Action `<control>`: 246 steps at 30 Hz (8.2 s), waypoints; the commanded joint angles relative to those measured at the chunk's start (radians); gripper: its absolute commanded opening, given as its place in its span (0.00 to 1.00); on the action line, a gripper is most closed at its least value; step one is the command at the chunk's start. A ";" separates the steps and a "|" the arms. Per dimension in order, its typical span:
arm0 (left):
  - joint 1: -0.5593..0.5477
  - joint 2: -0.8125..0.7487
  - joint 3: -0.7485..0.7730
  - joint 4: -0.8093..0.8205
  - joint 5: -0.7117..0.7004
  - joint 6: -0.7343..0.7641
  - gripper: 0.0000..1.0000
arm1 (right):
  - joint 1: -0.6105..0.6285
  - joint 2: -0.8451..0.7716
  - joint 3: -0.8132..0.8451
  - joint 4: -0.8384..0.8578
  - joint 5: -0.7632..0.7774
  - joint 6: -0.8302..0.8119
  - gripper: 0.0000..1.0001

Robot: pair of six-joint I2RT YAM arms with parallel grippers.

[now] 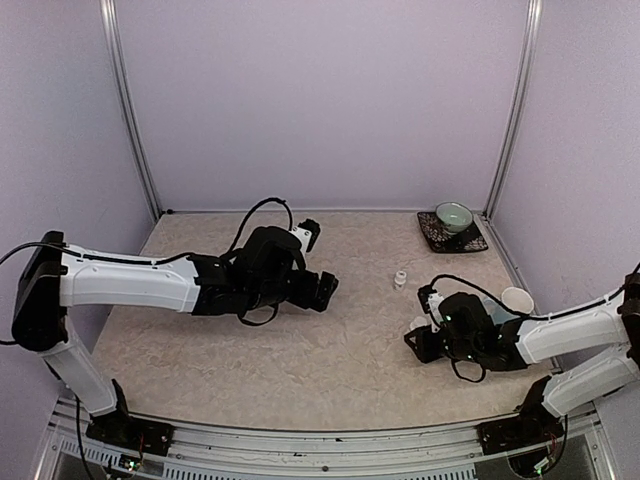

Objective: Sort the pills into containers
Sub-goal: Pick up the pill bottle from the center of the board, then place the pill bottle at the center of the board, then pick up the pill bottle from the center of the board, then unscrew the lid of the pill bottle from the pill bottle.

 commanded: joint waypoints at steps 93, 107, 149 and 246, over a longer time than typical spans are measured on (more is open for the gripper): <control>0.069 -0.548 -0.655 0.070 0.015 -0.402 0.99 | 0.074 0.976 1.090 -0.316 -0.959 -1.140 0.37; 0.034 -0.634 -0.631 0.102 0.091 -0.274 0.99 | 0.068 0.713 0.870 -0.030 -1.011 -0.856 0.21; -0.083 -0.427 -0.163 0.251 0.814 0.438 0.56 | 0.063 0.133 0.290 0.919 -1.182 0.119 0.19; -0.067 -0.142 0.086 0.558 0.859 -0.022 0.99 | 0.141 -0.015 0.070 1.200 -0.348 -0.352 0.13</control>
